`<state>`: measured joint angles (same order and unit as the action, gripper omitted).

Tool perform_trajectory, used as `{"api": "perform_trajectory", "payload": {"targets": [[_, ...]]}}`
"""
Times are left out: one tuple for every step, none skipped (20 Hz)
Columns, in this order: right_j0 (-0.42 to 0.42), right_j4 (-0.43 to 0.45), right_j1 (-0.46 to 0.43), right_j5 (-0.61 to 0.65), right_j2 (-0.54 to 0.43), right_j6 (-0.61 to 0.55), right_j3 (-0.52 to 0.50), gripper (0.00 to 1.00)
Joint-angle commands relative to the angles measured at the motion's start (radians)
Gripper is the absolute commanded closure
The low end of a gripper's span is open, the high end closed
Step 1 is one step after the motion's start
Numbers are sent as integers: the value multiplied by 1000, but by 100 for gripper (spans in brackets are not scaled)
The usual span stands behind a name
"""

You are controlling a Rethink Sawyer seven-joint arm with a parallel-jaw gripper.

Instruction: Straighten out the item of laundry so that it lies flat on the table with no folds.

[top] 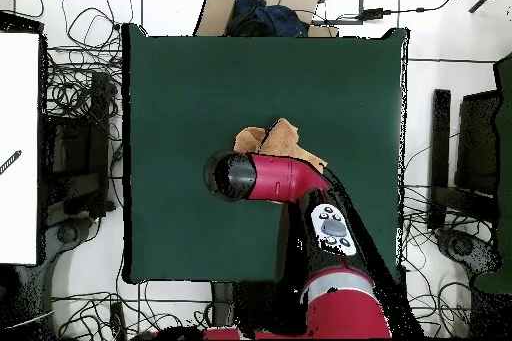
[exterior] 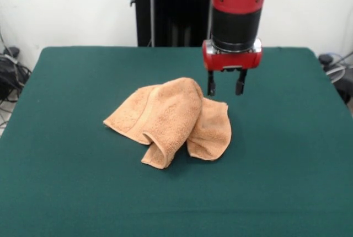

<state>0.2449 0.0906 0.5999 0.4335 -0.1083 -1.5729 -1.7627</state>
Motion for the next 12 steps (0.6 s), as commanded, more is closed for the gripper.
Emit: {"api": "perform_trajectory", "payload": {"targets": [[1, -38, -103, 2, -83, -122, 76, 0], [0, -40, -107, 3, -83, -122, 83, 0], [-3, -42, -112, 14, -83, -121, 98, 0], [-1, -42, -115, 17, -86, -118, 104, 0], [-1, -44, -117, 21, -88, -117, 108, 0], [-2, -45, -124, 22, -88, -117, 117, 0], [-2, -45, -125, 23, -87, -118, 121, 0], [-2, -45, -127, 25, -88, -117, 124, 0], [-1, -45, -130, 27, -89, -116, 127, 0], [0, -45, -133, 29, -91, -115, 132, 0], [1, -46, -136, 31, -93, -114, 137, 0], [-1, -46, -136, 31, -92, -115, 139, 0]]}}
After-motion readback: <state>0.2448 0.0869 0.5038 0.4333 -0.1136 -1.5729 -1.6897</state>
